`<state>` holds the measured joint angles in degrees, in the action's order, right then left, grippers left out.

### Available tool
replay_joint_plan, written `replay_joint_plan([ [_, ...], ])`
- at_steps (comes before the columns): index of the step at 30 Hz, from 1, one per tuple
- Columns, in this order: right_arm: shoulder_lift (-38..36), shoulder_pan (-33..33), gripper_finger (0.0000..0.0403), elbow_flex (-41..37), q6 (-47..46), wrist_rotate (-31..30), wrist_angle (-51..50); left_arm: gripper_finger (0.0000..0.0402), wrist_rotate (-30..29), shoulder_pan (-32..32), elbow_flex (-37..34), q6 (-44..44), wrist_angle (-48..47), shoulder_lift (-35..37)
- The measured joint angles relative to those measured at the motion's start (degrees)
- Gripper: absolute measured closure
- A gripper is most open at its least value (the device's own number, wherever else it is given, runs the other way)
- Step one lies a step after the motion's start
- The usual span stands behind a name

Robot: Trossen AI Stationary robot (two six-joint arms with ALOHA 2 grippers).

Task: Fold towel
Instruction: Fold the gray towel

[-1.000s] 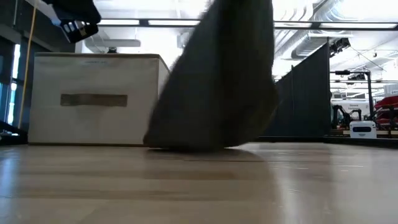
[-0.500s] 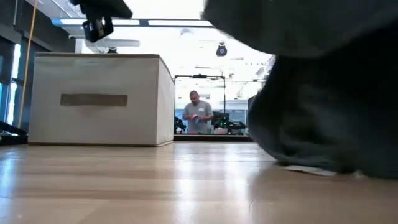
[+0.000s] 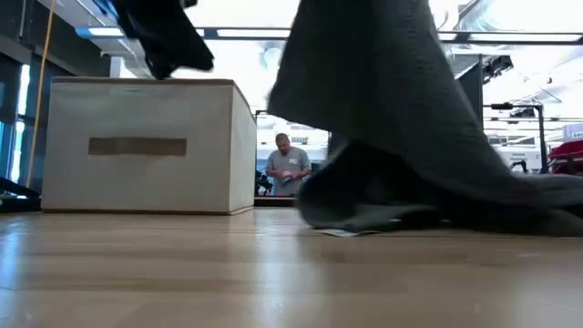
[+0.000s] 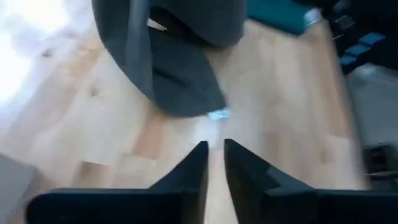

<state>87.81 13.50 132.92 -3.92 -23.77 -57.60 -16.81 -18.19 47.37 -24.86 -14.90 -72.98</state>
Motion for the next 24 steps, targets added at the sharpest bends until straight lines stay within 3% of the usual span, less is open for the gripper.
replay_joint_plan([
  [3,0.0,0.0,0.0394,0.0,-0.3,0.0,0.0,0.03,-8.1,-1.2,0.0,-2.4,2.6,-3.3],
  [5,0.0,0.0,0.0394,0.0,-0.3,0.0,0.0,0.0275,-10.0,-2.5,0.0,-3.4,3.3,-5.0],
  [13,0.0,0.0,0.0394,0.0,-0.6,-2.2,-1.3,0.0195,-7.8,-7.3,0.0,-5.6,8.2,-9.5],
  [17,0.0,0.0,0.0394,0.0,-1.2,-2.2,-2.8,0.0177,-12.8,-8.7,0.0,-6.9,11.3,-9.3],
  [24,0.0,0.0,0.0394,0.0,-1.6,-2.2,-2.9,0.0174,-13.9,-8.4,0.0,-2.6,16.7,-12.2],
])
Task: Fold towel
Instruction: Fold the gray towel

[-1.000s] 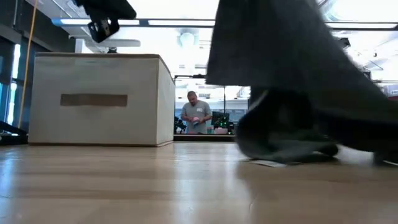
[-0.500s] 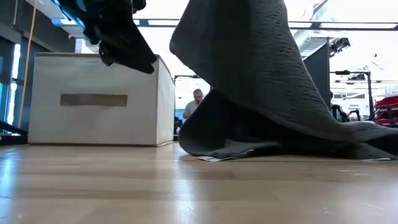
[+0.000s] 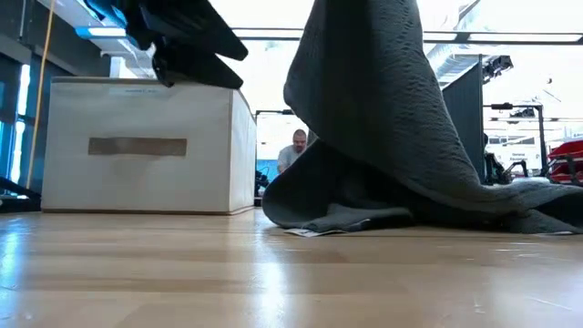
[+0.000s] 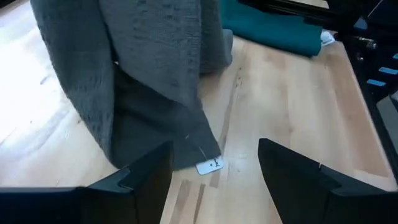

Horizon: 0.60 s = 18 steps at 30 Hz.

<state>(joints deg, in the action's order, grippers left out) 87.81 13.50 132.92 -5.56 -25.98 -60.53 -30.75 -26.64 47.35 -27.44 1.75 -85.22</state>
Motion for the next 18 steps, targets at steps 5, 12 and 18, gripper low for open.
replay_joint_plan([
  [5,0.0,0.0,0.0394,0.0,-0.9,0.0,0.0,0.0174,-6.3,1.7,0.0,-0.5,1.3,-1.7],
  [12,0.0,0.0,0.0394,0.0,-1.1,-0.8,0.0,0.0174,3.1,4.9,0.0,4.9,11.6,-4.6],
  [18,0.0,0.0,0.0394,0.0,-1.5,-0.8,0.0,0.0174,3.2,5.8,-0.1,4.4,13.2,-5.9],
])
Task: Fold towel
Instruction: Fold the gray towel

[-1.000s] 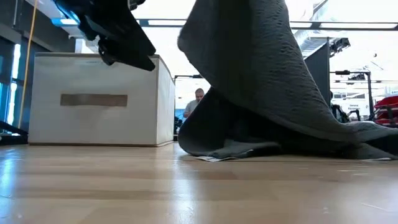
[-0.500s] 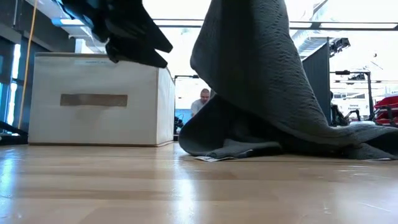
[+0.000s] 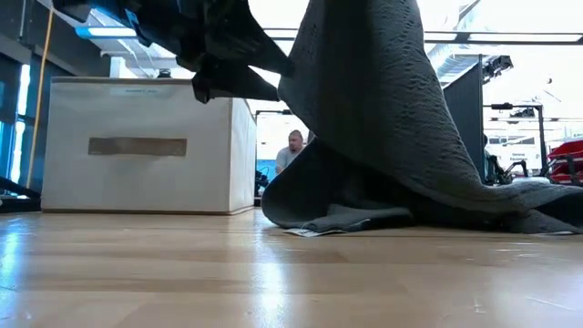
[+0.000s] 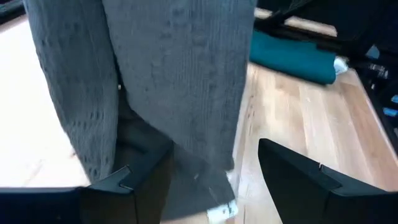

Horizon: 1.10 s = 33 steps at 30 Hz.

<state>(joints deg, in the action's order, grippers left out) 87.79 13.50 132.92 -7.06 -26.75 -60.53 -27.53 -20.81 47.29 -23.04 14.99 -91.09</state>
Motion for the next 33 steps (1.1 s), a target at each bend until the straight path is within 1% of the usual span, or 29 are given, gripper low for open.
replay_joint_plan([
  [3,0.0,0.0,0.0394,0.0,0.0,-0.1,0.0,0.0174,0.0,1.4,0.0,0.6,1.6,-0.8],
  [5,0.0,0.0,0.0394,0.0,0.0,-0.5,0.0,0.0174,1.1,2.5,0.0,0.8,3.8,-1.9],
  [9,0.0,0.0,0.0394,0.0,0.0,-0.7,0.0,0.0174,6.2,4.6,0.0,0.5,7.8,-4.9],
  [12,0.0,0.0,0.0394,0.0,-0.4,-0.8,0.0,0.0188,9.0,5.6,0.0,-2.9,7.7,-6.2],
  [13,0.0,0.0,0.0394,0.0,-0.5,-0.8,0.0,0.02,9.1,5.8,0.0,-4.2,7.0,-6.3],
  [15,0.0,0.0,0.0394,0.0,-0.5,-0.8,0.0,0.0243,9.3,5.8,0.0,-5.2,5.6,-6.1],
  [17,0.0,0.0,0.0394,0.0,-0.6,-0.8,0.0,0.0307,9.3,5.8,0.0,-5.2,4.2,-5.3],
  [18,0.0,0.0,0.0394,0.0,-0.6,-1.1,0.0,0.0347,9.3,5.8,0.0,-4.9,3.8,-4.6],
  [19,0.0,0.0,0.0394,0.0,-0.6,-1.6,-0.1,0.0373,9.1,5.8,0.0,-4.8,3.2,-4.0],
  [20,0.0,0.0,0.0394,0.0,-0.9,-1.7,-0.1,0.0386,9.0,5.8,0.0,-4.8,2.6,-3.1],
  [23,0.0,0.0,0.0394,0.0,-4.6,-1.9,-0.9,0.0393,7.5,5.5,0.0,-4.7,-1.2,0.7],
  [25,0.0,0.0,0.0394,0.0,-10.4,-2.7,-1.2,0.0399,4.8,4.8,0.0,-3.6,-5.8,4.6],
  [29,0.0,0.0,0.0394,0.0,-25.9,-3.2,-3.6,0.04,-2.0,2.1,0.0,-1.6,-17.9,14.5],
  [33,0.0,0.0,0.0394,0.0,-33.2,-3.0,-6.8,0.0401,-7.9,-1.3,0.0,1.5,-24.3,25.4],
])
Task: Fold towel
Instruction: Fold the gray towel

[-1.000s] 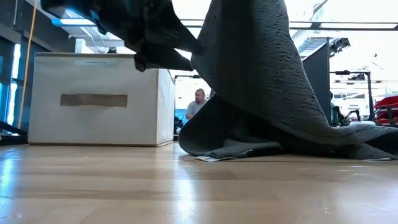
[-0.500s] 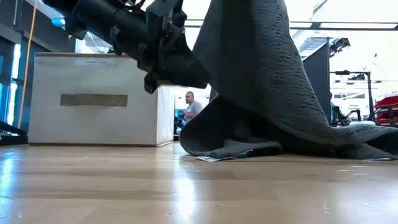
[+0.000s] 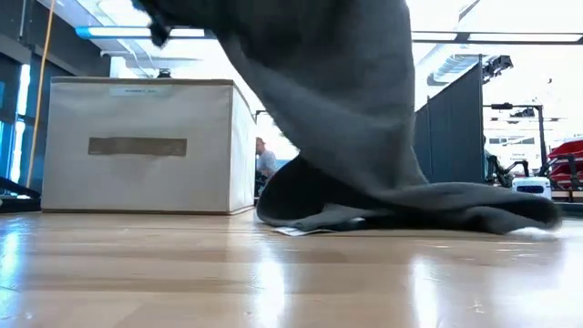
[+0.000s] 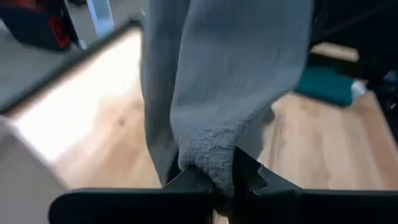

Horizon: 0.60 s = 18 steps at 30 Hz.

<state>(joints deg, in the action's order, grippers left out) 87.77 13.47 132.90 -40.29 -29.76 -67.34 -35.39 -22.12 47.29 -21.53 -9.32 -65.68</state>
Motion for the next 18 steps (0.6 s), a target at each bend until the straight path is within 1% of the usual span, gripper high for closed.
replay_joint_plan([
  [3,-0.1,0.0,0.0394,0.0,0.0,0.0,-1.1,0.0401,-2.4,-2.2,0.0,1.8,-1.1,7.3],
  [6,-0.1,0.0,0.0389,0.0,2.0,-0.4,-1.1,0.0401,-2.6,-3.8,1.5,3.7,-2.8,12.9],
  [9,-0.1,0.0,0.0386,0.0,3.3,-2.0,-1.0,0.0401,-2.5,-5.0,4.6,5.4,-7.1,15.9],
  [11,-0.1,0.0,0.0388,0.0,3.4,-2.3,-1.0,0.0401,-1.2,-5.6,7.0,5.7,-10.8,16.8],
  [12,-0.1,0.0,0.039,0.0,3.8,-1.9,-1.0,0.0401,0.1,-5.8,8.3,5.5,-12.8,17.0],
  [14,0.2,0.0,0.0395,0.0,3.5,0.1,-1.9,0.0401,4.6,-6.0,11.1,3.7,-17.3,17.0],
  [18,3.1,0.2,0.0396,0.1,0.0,7.1,-9.0,0.0401,16.5,-6.1,14.8,-5.3,-27.5,15.9],
])
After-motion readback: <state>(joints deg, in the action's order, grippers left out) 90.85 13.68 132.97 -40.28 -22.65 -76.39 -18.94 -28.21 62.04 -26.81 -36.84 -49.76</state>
